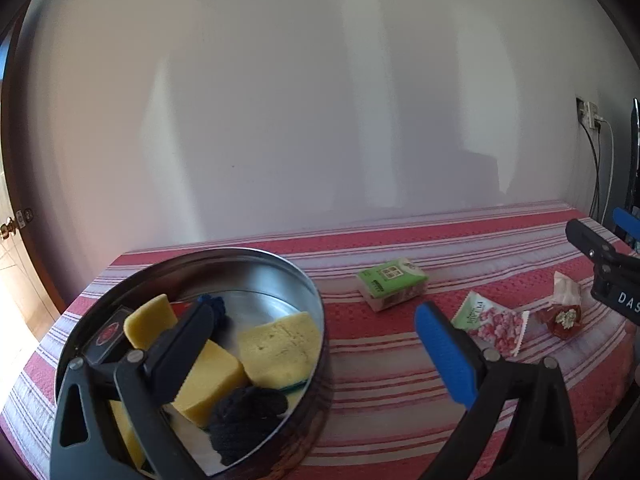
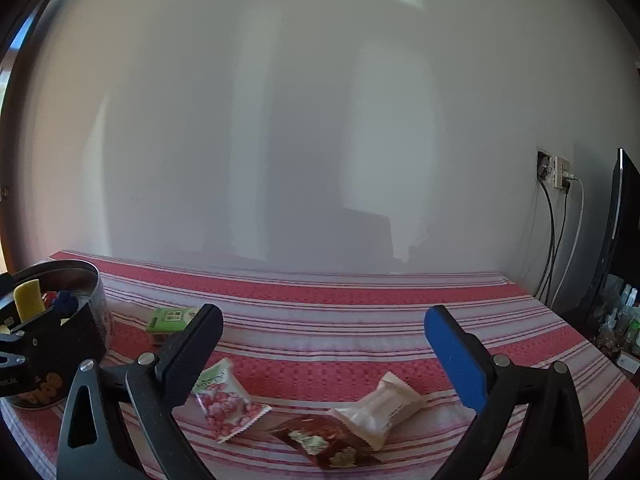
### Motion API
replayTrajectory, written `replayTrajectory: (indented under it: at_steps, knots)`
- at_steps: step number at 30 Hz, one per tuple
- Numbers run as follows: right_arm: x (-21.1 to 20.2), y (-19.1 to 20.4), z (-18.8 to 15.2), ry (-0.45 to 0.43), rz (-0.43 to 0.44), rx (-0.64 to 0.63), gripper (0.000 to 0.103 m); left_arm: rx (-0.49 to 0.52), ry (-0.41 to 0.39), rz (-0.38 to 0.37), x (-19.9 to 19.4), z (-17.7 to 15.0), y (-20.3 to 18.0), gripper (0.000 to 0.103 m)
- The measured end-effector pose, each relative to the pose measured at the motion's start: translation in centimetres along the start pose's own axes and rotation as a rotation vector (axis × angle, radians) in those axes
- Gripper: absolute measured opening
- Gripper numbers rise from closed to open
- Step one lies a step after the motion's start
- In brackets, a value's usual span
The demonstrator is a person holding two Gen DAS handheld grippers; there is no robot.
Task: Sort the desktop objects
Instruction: 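Reach to the pink candy packet and grasp it with the left tool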
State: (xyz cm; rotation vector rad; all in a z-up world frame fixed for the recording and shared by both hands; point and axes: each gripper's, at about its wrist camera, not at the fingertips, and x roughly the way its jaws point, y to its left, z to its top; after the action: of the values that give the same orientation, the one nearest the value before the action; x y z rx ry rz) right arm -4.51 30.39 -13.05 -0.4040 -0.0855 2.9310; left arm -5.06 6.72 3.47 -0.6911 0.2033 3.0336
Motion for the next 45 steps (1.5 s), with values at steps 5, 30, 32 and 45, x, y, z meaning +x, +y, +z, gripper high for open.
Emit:
replayTrajectory:
  at_steps: [5, 30, 32, 45]
  knots:
    - [0.7, -3.0, -0.4, 0.011, -0.059, 0.022, 0.102, 0.048, 0.008, -0.044, 0.2, 0.7, -2.4, 0.103]
    - [0.4, -9.5, -0.4, 0.046, -0.128, 0.251, 0.102, 0.037, 0.405, -0.274, 9.8, 0.7, -13.1, 0.095]
    - [0.4, -9.9, -0.4, 0.050, -0.128, 0.267, 0.102, 0.050, 0.432, -0.282, 10.5, 0.4, -13.4, 0.084]
    - [2.5, -11.6, -1.5, 0.164, -0.090, 0.380, 0.102, -0.021, 0.436, -0.527, 11.6, -1.0, -12.2, 0.022]
